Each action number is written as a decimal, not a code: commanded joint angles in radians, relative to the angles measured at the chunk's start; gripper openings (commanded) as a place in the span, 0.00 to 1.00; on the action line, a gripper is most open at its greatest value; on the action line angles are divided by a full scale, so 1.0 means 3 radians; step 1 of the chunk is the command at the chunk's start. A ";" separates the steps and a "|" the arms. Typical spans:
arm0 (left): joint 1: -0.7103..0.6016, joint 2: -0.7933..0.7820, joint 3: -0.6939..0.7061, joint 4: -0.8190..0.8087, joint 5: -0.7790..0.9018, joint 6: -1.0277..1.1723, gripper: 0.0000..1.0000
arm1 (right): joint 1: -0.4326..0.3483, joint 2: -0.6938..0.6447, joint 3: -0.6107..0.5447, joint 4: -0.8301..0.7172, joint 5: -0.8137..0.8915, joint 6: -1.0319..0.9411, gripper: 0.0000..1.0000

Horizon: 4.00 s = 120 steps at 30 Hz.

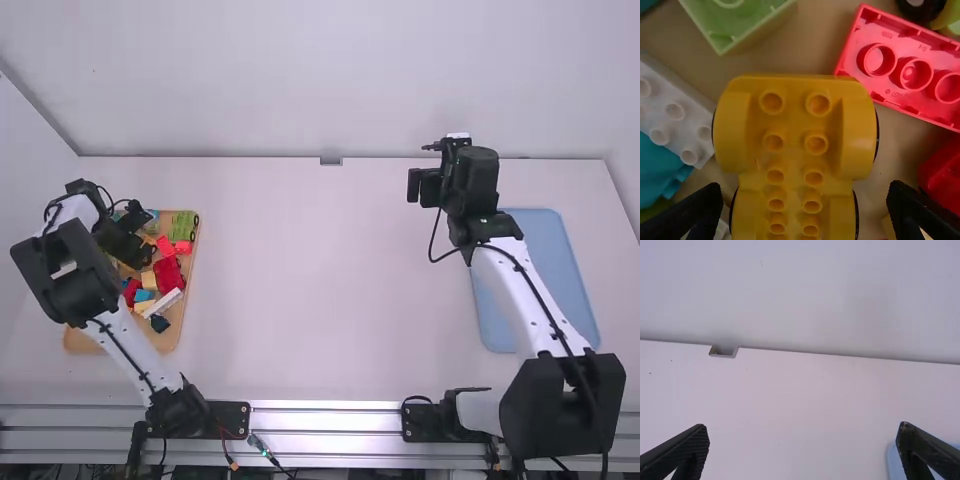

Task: Assemble lego blocks to make yellow taxi

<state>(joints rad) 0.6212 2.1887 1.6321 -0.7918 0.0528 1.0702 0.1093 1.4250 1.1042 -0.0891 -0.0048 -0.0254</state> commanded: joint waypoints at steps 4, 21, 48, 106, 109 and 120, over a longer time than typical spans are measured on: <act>0.0052 0.0053 -0.0017 -0.0064 0.0024 -0.0090 0.84 | 0.0008 0.0036 0.0134 -0.0001 0.0020 0.0009 0.99; 0.0048 0.0098 -0.0102 0.0039 -0.0207 -0.0165 0.82 | 0.0004 0.0036 0.0134 -0.0014 0.0019 0.0010 0.99; -0.0043 -0.0104 0.0603 -0.0631 -0.0023 -0.0851 0.32 | 0.0008 0.0036 0.0134 -0.0003 0.0019 0.0009 0.99; -0.4091 -0.0752 -0.1292 0.0711 -0.0121 -0.0474 0.08 | 0.0006 0.0036 0.0134 -0.0192 0.0020 -0.0028 0.99; -0.4105 -0.0718 -0.1293 0.0750 -0.0160 -0.0473 0.09 | 0.0004 0.0036 0.0134 -0.0205 0.0020 -0.0027 0.99; -0.4040 -0.0600 -0.1293 0.0727 -0.0145 -0.0626 0.36 | 0.0006 0.0036 0.0134 -0.0229 0.0020 -0.0025 0.99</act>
<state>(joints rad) -0.5926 1.9987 1.2449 -0.5659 0.0135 0.8875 0.1093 1.4250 1.1042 -0.1589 0.0032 -0.0334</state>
